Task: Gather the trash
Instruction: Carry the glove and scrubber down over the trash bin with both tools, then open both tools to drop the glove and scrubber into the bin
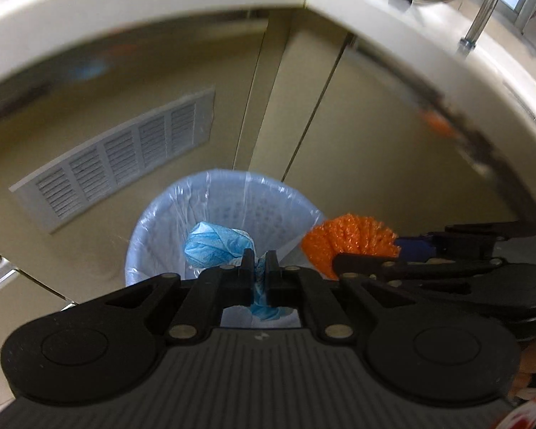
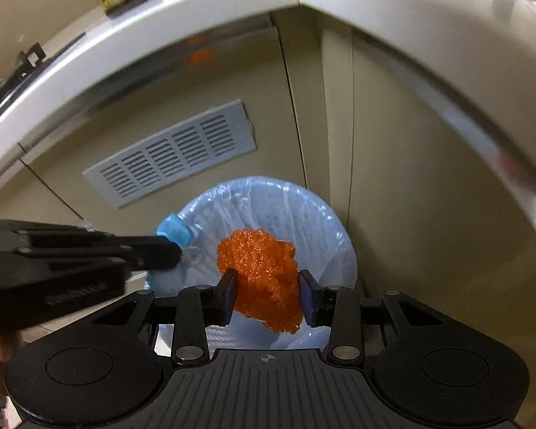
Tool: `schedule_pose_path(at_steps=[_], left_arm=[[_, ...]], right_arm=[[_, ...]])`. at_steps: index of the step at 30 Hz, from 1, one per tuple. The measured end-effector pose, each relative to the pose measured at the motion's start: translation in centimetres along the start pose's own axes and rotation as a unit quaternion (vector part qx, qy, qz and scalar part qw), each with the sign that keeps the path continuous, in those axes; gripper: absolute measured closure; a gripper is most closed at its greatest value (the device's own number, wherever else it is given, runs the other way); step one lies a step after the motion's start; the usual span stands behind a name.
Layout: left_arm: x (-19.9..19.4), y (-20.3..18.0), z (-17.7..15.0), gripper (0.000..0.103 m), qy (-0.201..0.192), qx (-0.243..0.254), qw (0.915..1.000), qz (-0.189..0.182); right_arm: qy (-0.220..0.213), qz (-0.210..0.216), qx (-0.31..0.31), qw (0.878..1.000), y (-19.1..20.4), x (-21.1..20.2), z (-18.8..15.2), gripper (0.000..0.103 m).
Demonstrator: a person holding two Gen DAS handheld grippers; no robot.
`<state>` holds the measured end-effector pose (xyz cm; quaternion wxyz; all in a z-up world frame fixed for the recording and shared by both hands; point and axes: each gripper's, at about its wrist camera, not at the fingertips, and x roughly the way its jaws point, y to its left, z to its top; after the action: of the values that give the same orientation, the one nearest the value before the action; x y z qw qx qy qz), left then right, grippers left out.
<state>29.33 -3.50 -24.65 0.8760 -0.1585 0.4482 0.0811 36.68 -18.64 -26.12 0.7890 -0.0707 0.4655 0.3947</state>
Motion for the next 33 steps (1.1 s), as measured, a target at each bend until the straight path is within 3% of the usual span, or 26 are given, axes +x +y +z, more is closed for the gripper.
schedule_pose_path(at_steps=[13, 24, 33], left_arm=[[5.5, 1.5, -0.4, 0.092, 0.035, 0.014, 0.9993, 0.002], [4.6, 2.0, -0.1, 0.08, 0.035, 0.015, 0.9993, -0.002], [3.4, 2.8, 0.1, 0.078, 0.032, -0.004, 0.9995, 0.005]], right_arm=[[0.011, -0.015, 0.02, 1.0, -0.6, 2.6, 0.1, 0.066], [0.019, -0.009, 0.033, 0.999, -0.6, 4.0, 0.3, 0.066], [0.024, -0.011, 0.039, 0.999, -0.2, 5.1, 0.5, 0.065]])
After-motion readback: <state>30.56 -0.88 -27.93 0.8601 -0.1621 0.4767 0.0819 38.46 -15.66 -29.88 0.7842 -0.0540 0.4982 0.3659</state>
